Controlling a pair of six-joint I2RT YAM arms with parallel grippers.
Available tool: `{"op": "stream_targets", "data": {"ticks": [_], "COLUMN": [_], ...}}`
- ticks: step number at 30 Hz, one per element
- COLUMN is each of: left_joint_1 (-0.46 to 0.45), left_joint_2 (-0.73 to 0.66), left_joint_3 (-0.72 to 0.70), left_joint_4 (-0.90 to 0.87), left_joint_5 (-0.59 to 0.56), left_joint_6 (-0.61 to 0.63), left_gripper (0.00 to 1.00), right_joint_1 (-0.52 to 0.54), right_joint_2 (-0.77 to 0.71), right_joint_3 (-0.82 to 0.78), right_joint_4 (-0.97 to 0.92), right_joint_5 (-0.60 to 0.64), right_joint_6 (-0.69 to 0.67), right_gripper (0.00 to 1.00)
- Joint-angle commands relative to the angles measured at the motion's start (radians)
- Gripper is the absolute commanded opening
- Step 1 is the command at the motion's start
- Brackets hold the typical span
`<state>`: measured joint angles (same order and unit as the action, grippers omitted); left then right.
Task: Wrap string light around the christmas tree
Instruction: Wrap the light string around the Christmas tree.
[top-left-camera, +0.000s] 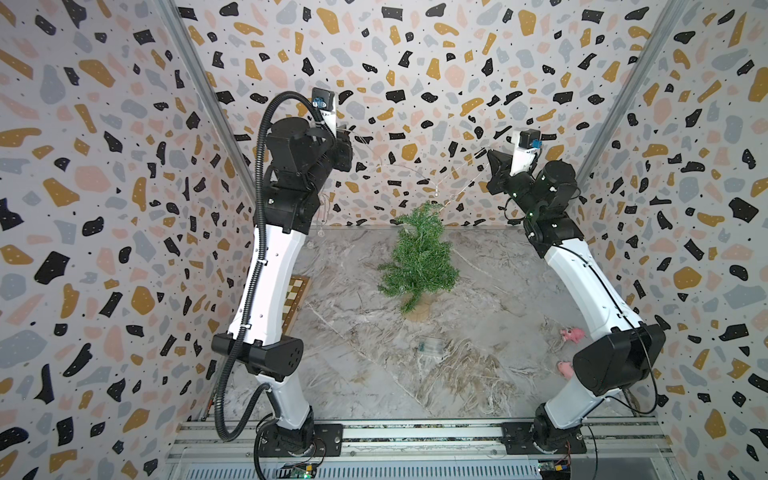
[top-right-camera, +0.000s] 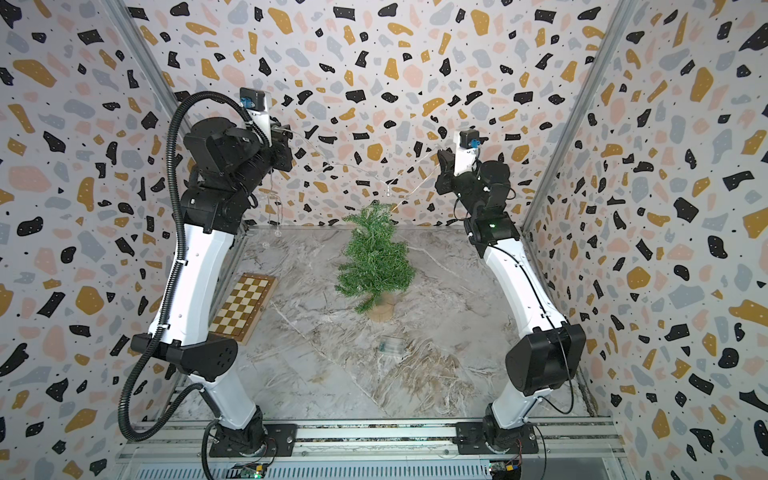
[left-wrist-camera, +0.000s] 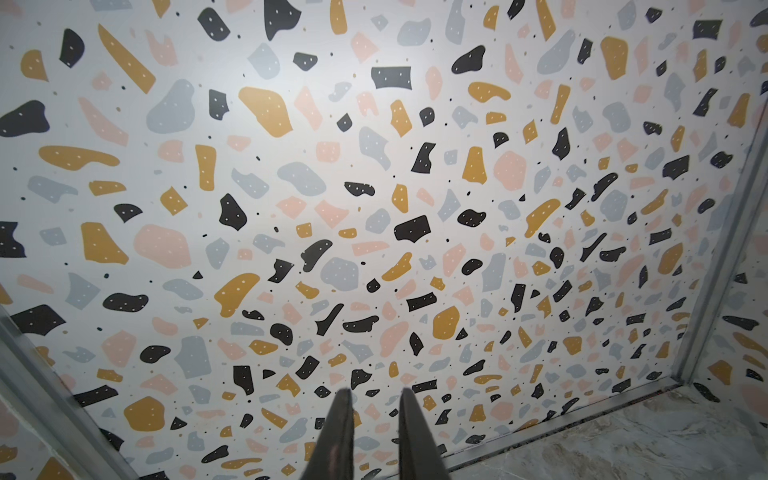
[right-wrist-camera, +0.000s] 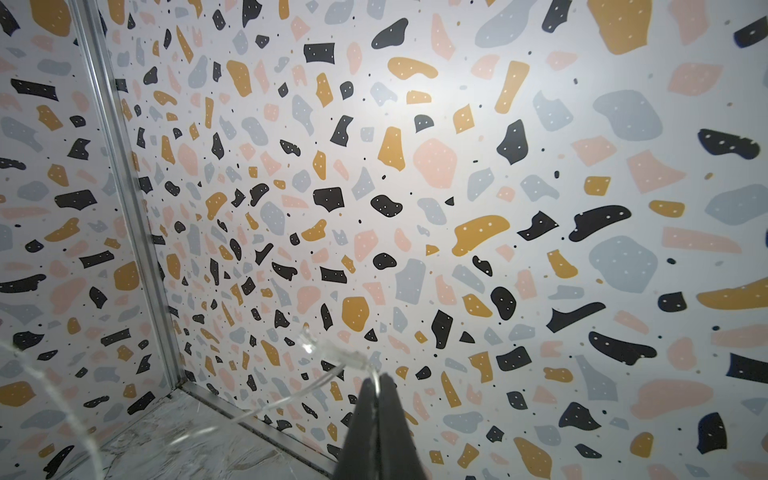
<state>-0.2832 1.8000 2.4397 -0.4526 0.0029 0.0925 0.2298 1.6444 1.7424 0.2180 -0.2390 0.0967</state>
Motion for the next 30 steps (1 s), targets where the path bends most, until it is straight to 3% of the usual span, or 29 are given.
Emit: {"op": "stream_targets", "data": {"ticks": [1, 11, 19, 27, 30], "left_joint_1": [0.002, 0.002, 0.002, 0.002, 0.002], "left_joint_2": [-0.028, -0.086, -0.188, -0.407, -0.515], "left_joint_3": [0.047, 0.122, 0.059, -0.281, -0.481], "left_joint_4": [0.007, -0.037, -0.113, -0.134, -0.059], "left_joint_5": [0.077, 0.186, 0.311, 0.459, 0.398], "left_joint_6": [-0.054, -0.118, -0.096, -0.012, 0.002], "left_gripper": [0.00, 0.00, 0.00, 0.00, 0.00], "right_joint_1": [-0.016, -0.030, -0.040, -0.040, -0.040], "right_joint_2": [-0.062, -0.153, -0.287, -0.392, -0.421], "right_joint_3": [-0.039, -0.130, -0.350, -0.579, -0.667], "right_joint_4": [0.051, 0.096, 0.182, 0.283, 0.302], "right_joint_5": [-0.005, -0.002, 0.058, 0.047, 0.035], "right_joint_6": [0.013, 0.013, 0.035, 0.067, 0.098], "right_gripper": [0.00, 0.00, 0.00, 0.02, 0.12]}}
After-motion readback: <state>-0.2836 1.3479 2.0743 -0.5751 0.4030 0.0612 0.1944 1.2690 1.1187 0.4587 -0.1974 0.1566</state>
